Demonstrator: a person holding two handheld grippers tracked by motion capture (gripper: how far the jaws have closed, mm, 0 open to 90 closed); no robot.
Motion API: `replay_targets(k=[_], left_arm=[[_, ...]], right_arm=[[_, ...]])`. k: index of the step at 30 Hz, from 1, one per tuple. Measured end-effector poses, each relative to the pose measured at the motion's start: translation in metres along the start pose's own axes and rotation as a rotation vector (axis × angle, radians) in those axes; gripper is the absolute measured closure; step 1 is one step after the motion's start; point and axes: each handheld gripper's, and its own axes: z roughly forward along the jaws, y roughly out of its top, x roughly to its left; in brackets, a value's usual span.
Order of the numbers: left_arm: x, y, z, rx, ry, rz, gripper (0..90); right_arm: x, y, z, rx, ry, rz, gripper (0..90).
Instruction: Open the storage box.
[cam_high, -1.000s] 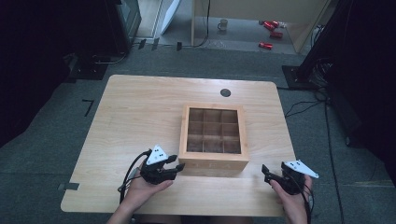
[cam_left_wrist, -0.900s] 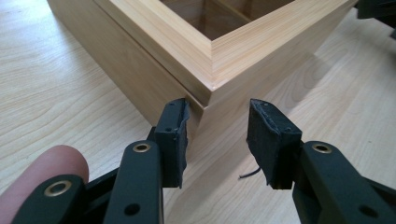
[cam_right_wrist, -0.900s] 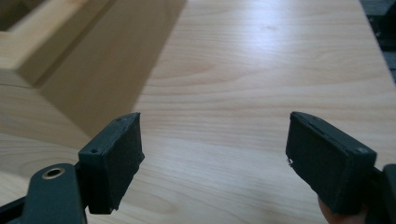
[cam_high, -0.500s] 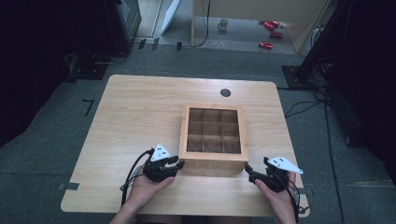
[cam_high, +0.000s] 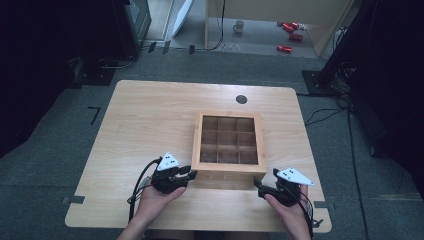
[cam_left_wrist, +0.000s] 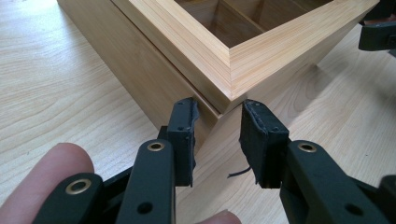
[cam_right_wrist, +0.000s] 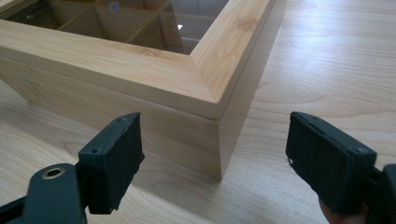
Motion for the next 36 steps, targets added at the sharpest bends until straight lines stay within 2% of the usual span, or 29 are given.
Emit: replay_targets(k=[17, 27, 36], left_arm=[[-0.001, 0.0, -0.001, -0.008, 0.004, 0.005, 66.7], [-0.002, 0.001, -0.002, -0.013, 0.006, 0.014, 66.7], [-0.001, 0.002, -0.003, -0.018, 0.001, 0.021, 67.0]], right_arm=[[0.006, -0.003, 0.009, -0.001, 0.004, 0.002, 18.8], [0.006, -0.002, 0.009, -0.03, 0.007, 0.019, 22.5], [0.007, 0.0, 0.009, -0.054, 0.035, 0.029, 27.3]])
